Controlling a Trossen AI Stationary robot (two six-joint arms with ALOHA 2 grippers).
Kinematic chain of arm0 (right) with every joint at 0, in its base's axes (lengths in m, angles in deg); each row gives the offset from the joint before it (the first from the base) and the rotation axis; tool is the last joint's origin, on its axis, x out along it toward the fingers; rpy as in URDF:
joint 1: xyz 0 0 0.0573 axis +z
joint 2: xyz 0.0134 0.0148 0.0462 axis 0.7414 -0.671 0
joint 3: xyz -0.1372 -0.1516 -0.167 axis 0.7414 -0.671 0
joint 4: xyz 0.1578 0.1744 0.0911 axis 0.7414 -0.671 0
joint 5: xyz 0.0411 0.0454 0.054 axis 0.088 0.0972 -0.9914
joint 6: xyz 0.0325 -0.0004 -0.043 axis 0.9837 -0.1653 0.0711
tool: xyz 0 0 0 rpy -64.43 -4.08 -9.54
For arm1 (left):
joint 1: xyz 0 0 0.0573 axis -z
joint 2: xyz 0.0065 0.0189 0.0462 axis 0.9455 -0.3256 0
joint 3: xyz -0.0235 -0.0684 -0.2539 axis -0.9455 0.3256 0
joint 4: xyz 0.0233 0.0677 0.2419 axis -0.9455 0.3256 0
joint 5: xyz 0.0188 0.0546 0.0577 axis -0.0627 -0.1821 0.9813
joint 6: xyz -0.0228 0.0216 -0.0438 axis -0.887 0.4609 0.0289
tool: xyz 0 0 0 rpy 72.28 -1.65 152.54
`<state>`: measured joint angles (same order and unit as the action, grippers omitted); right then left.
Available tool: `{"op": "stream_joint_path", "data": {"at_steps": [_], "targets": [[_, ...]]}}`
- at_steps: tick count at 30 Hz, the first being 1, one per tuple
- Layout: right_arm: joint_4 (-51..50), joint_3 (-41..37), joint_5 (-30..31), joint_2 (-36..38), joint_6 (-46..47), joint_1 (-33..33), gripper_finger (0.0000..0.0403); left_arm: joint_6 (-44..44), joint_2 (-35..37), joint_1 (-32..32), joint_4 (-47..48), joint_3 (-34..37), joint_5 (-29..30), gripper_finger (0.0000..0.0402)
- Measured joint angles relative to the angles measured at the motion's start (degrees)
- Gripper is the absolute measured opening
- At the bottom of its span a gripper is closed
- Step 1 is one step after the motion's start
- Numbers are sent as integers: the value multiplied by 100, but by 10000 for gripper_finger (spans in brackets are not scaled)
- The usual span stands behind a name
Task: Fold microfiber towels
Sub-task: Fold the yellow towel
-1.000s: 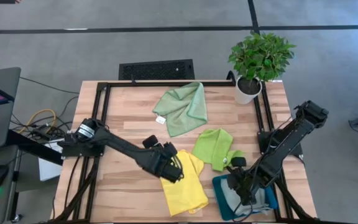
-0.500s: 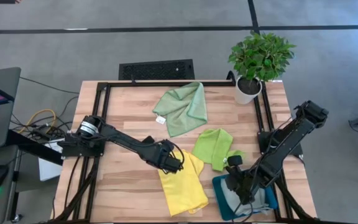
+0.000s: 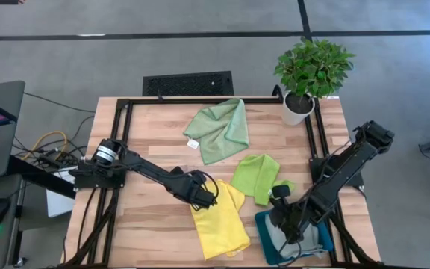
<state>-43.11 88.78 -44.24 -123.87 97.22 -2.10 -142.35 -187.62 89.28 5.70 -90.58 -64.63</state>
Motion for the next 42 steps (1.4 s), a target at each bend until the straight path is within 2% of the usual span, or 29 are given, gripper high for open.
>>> {"op": "stream_joint_path", "data": {"at_steps": [5,8,12,15,20,22,27,31,35,38,42], "targets": [[-8,-2,2,0,1,-85,205,355,0,0,-193,14,15,139],[-10,-2,2,0,-1,-140,205,647,0,3,-199,14,-186,139],[-12,-2,0,0,-1,-248,205,609,0,17,-202,14,-210,131],[-12,-2,2,0,-34,-331,205,672,0,17,-191,14,-411,100],[17,-2,95,0,-485,-539,205,878,0,19,-157,14,-427,16],[70,-4,202,0,-795,-669,205,916,0,33,-49,14,-375,8],[726,-4,401,0,-1808,-1183,205,982,36,35,703,-90,-115,2],[1625,-4,433,0,-2522,-1753,205,1010,43,52,1781,-645,375,1],[2149,-4,350,0,-2690,-2325,205,1163,44,147,2788,-1299,847,1],[2163,-4,72,-1,-2578,-2736,205,1219,52,258,3500,-1756,1154,1],[2278,-15,-498,-223,-2656,-3173,205,1715,100,414,3551,-2127,1419,0]]}}
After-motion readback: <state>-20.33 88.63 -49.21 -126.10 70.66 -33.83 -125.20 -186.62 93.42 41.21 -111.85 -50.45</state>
